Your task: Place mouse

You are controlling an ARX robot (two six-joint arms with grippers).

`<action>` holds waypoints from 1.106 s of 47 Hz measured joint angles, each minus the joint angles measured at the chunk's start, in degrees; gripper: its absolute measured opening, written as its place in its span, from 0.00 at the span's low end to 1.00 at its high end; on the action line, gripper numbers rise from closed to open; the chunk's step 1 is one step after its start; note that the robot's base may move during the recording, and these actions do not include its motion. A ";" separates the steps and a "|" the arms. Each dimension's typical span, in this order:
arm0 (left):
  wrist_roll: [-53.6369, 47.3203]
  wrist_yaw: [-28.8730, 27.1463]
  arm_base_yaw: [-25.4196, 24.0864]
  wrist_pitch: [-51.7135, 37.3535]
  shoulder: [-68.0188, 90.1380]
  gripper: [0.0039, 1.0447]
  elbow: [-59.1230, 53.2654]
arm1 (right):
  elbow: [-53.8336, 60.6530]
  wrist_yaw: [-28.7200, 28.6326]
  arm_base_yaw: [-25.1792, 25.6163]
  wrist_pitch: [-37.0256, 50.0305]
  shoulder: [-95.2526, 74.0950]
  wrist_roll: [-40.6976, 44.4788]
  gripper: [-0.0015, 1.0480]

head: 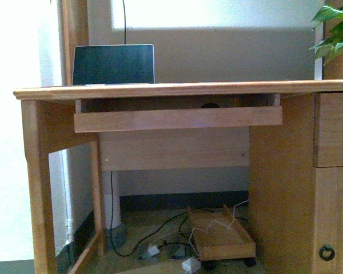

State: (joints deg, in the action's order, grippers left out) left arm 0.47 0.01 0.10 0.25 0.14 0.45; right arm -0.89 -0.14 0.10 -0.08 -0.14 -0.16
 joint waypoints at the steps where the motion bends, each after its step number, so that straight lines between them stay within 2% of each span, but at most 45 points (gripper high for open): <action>1: 0.00 0.02 0.00 0.00 0.00 0.93 0.00 | 0.00 0.00 0.00 0.00 0.00 0.00 0.93; 52: 0.00 0.00 0.00 0.00 0.00 0.93 0.00 | 0.00 0.00 0.00 0.00 0.00 0.00 0.93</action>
State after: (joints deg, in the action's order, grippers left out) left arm 0.47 0.01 0.10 0.25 0.14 0.45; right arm -0.89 -0.14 0.10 -0.08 -0.14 -0.16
